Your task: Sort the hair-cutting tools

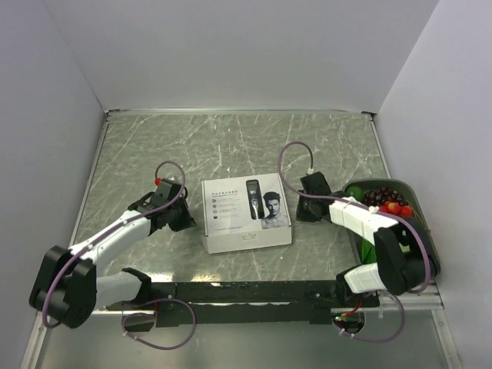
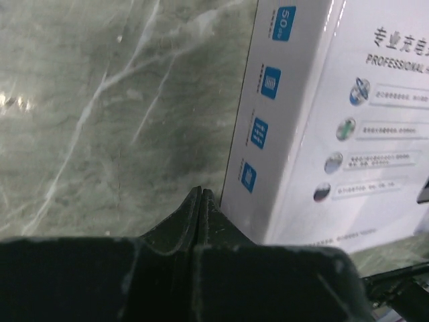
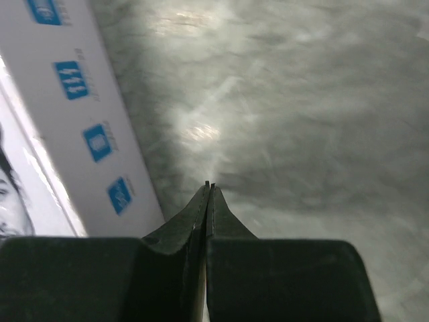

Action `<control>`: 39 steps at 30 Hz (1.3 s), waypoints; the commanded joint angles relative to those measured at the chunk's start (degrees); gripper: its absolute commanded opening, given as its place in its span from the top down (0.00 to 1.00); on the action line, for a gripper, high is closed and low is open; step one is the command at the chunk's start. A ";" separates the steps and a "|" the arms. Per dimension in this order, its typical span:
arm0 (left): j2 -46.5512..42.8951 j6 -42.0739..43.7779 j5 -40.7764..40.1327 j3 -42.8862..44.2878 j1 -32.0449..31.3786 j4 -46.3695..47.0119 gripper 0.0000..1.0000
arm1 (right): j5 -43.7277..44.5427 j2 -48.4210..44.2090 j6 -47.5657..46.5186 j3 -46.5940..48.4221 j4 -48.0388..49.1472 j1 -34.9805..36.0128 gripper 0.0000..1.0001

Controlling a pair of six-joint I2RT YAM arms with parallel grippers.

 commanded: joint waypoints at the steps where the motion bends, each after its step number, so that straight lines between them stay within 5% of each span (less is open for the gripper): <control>1: 4.24 2.81 -0.37 3.90 0.30 7.34 0.99 | -5.57 2.87 -3.48 1.12 10.97 -0.16 1.00; 18: 23.93 9.31 6.03 15.32 4.42 19.47 0.99 | -15.16 10.17 -6.92 4.27 21.88 -0.16 1.00; 39: 33.96 12.30 12.55 26.94 5.57 21.06 0.99 | -14.63 20.72 -7.26 19.74 16.87 -0.07 1.00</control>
